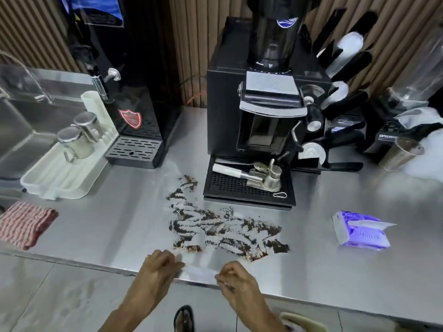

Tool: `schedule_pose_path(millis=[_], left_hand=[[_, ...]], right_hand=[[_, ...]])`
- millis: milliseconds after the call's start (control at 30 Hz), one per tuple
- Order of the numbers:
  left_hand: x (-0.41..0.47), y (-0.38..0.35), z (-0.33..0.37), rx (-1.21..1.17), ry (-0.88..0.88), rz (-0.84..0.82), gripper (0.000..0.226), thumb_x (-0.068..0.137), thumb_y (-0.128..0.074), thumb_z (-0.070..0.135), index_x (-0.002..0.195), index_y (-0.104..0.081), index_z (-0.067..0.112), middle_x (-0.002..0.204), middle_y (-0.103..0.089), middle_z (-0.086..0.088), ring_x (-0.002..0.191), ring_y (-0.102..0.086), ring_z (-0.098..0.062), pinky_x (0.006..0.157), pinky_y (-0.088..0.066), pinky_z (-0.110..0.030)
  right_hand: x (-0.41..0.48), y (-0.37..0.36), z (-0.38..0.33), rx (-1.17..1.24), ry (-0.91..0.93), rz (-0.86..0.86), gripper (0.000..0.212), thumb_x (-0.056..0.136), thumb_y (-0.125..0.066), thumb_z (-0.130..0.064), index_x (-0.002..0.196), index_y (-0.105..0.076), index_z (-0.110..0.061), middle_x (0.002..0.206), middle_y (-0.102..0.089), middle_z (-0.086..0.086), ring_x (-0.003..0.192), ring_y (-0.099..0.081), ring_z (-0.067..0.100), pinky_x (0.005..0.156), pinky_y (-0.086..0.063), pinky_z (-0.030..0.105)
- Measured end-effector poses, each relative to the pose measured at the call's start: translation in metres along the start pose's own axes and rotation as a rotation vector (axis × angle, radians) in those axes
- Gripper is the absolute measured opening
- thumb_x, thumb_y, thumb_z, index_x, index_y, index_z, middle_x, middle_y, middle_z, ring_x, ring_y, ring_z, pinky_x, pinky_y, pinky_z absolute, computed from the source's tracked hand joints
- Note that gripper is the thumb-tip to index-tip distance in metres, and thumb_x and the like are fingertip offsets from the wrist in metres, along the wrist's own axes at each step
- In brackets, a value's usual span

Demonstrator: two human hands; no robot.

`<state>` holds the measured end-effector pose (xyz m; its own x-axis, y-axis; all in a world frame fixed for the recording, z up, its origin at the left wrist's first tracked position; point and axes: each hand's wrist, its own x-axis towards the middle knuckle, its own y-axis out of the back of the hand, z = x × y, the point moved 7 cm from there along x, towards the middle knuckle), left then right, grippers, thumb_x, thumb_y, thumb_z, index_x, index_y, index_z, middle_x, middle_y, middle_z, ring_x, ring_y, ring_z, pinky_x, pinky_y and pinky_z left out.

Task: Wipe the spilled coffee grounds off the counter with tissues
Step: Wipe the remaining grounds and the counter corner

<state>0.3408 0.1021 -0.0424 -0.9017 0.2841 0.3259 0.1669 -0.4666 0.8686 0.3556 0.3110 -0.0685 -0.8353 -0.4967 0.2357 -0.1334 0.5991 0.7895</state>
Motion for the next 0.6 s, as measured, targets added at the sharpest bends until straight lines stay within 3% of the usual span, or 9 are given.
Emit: schedule_pose_path(millis=[67, 133, 200, 267, 300, 400, 533, 600], left_hand=[[-0.011, 0.008, -0.034, -0.053, 0.04, -0.024, 0.047, 0.099, -0.038, 0.048, 0.093, -0.077, 0.022, 0.082, -0.055, 0.011, 0.07, -0.057, -0.009, 0.062, -0.049, -0.028], [-0.018, 0.019, -0.063, -0.057, 0.07, -0.034, 0.052, 0.101, -0.035, 0.049, 0.09, -0.076, 0.019, 0.084, -0.056, 0.011, 0.071, -0.061, -0.01, 0.063, -0.054, -0.028], [-0.016, 0.033, -0.086, -0.057, 0.108, -0.018, 0.044, 0.1, -0.045, 0.04, 0.082, -0.076, 0.016, 0.086, -0.053, 0.016, 0.074, -0.057, 0.0, 0.068, -0.051, -0.017], [-0.012, 0.042, -0.109, -0.041, 0.165, -0.005, 0.011, 0.086, -0.068, 0.017, 0.081, -0.077, 0.014, 0.086, -0.052, 0.019, 0.075, -0.053, 0.0, 0.065, -0.043, -0.005], [-0.008, 0.045, -0.116, -0.005, 0.17, -0.009, 0.009, 0.083, -0.069, 0.013, 0.084, -0.078, 0.014, 0.087, -0.053, 0.015, 0.075, -0.053, -0.003, 0.063, -0.045, -0.007], [0.008, 0.038, -0.128, 0.076, 0.083, -0.019, 0.033, 0.086, -0.048, 0.023, 0.088, -0.076, 0.008, 0.089, -0.058, 0.002, 0.072, -0.058, -0.016, 0.06, -0.055, -0.027], [0.038, 0.013, -0.11, 0.101, -0.04, -0.078, 0.035, 0.092, -0.044, 0.021, 0.081, -0.075, 0.01, 0.086, -0.066, -0.001, 0.086, -0.052, -0.016, 0.074, -0.049, -0.027], [0.055, 0.002, -0.089, 0.083, -0.105, -0.133, 0.026, 0.087, -0.051, 0.018, 0.083, -0.075, 0.01, 0.088, -0.066, 0.0, 0.09, -0.05, -0.015, 0.08, -0.044, -0.025]], right_hand=[[0.012, -0.027, -0.019, 0.0, -0.028, 0.045, 0.04, 0.082, -0.052, -0.069, 0.088, -0.068, -0.033, 0.088, -0.059, -0.018, 0.09, -0.063, 0.022, 0.085, -0.052, 0.03], [0.033, -0.047, -0.043, 0.008, -0.056, 0.117, 0.025, 0.092, -0.059, -0.046, 0.083, -0.071, -0.026, 0.083, -0.058, -0.01, 0.079, -0.057, 0.016, 0.075, -0.05, 0.024], [0.058, -0.061, -0.065, -0.028, -0.068, 0.143, 0.008, 0.091, -0.064, -0.03, 0.09, -0.072, -0.027, 0.077, -0.054, -0.008, 0.075, -0.048, 0.012, 0.069, -0.04, 0.02], [0.075, -0.076, -0.082, -0.075, -0.111, 0.14, 0.019, 0.084, -0.068, -0.024, 0.102, -0.07, -0.029, 0.076, -0.05, -0.007, 0.074, -0.046, 0.015, 0.068, -0.035, 0.026], [0.081, -0.082, -0.087, -0.117, -0.122, 0.147, 0.021, 0.083, -0.068, -0.022, 0.104, -0.069, -0.028, 0.076, -0.049, -0.005, 0.073, -0.046, 0.016, 0.067, -0.034, 0.028], [0.096, -0.088, -0.095, -0.269, -0.143, 0.162, 0.025, 0.08, -0.068, -0.019, 0.104, -0.07, -0.025, 0.075, -0.048, -0.004, 0.072, -0.045, 0.018, 0.065, -0.032, 0.032], [0.089, -0.075, -0.078, -0.33, -0.248, 0.23, 0.026, 0.08, -0.072, -0.016, 0.105, -0.072, -0.025, 0.077, -0.05, -0.006, 0.076, -0.044, 0.017, 0.066, -0.029, 0.031], [0.079, -0.064, -0.064, -0.358, -0.281, 0.257, 0.026, 0.082, -0.069, -0.019, 0.107, -0.074, -0.023, 0.081, -0.053, -0.008, 0.08, -0.041, 0.014, 0.067, -0.028, 0.028]])
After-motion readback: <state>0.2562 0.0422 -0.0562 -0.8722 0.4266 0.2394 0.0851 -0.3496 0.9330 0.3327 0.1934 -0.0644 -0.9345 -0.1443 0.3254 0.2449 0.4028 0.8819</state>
